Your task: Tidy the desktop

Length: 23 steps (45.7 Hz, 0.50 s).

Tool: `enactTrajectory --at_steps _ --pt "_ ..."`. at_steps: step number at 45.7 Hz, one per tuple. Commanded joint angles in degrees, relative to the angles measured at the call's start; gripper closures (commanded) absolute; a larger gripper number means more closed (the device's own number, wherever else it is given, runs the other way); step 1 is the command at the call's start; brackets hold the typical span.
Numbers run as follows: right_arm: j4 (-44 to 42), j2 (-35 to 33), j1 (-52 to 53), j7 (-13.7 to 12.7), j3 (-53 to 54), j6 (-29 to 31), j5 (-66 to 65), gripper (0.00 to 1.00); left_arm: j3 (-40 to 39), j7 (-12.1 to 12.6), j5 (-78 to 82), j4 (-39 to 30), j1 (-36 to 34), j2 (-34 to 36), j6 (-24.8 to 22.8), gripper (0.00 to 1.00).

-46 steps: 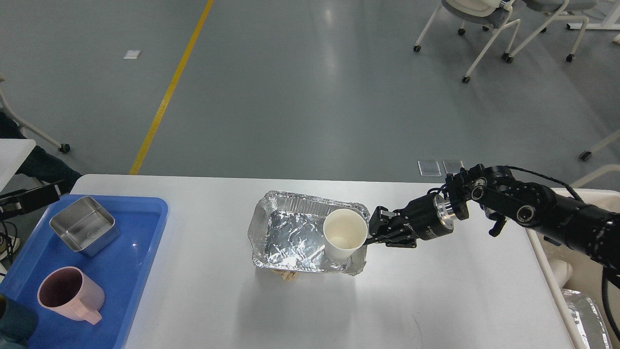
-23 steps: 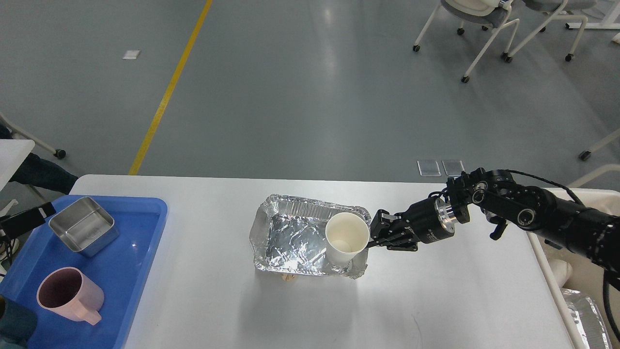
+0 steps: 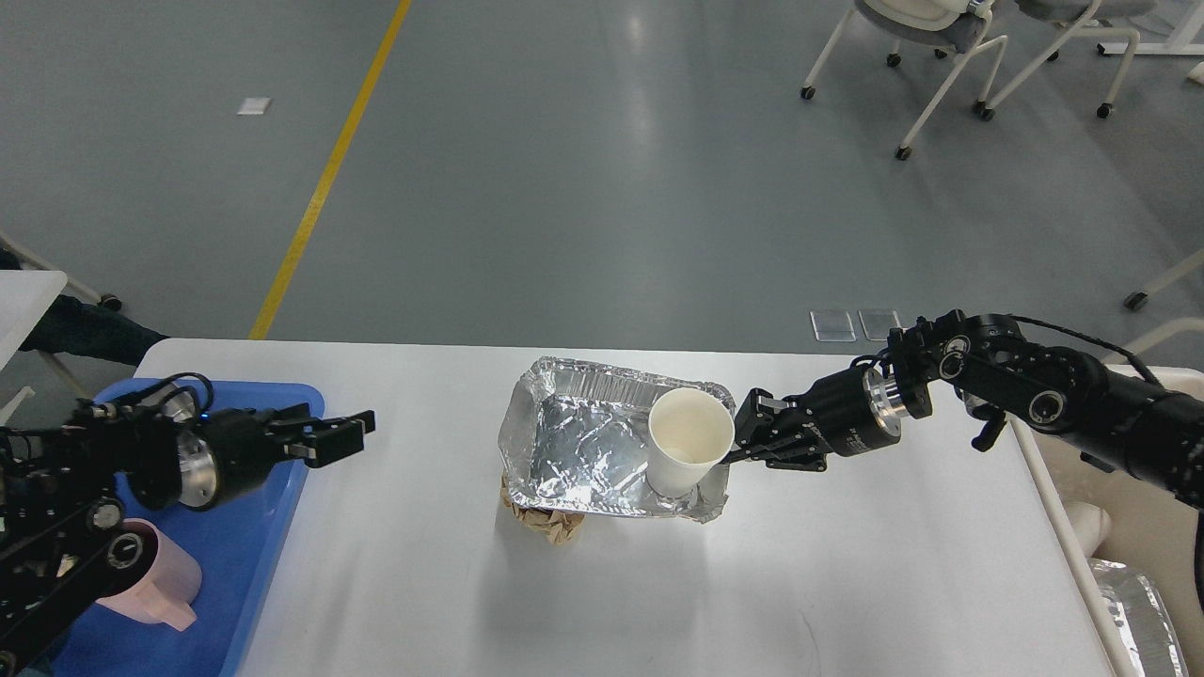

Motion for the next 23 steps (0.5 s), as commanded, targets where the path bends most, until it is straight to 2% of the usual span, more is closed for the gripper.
enactTrajectory --at_steps 1,11,23 --pt "0.05 -0.56 0.47 0.0 0.01 0.02 0.0 1.0 9.5 -0.12 2.04 0.51 -3.72 -1.2 2.42 0.11" --pt "-0.04 -1.44 0.47 0.0 0.63 0.02 0.0 1.0 17.51 -0.12 2.04 1.04 -4.52 -1.55 8.49 0.1" --pt "-0.13 -1.44 0.12 0.0 0.63 0.02 0.0 1.0 19.89 -0.73 3.09 5.34 -4.96 -5.85 12.18 0.1"
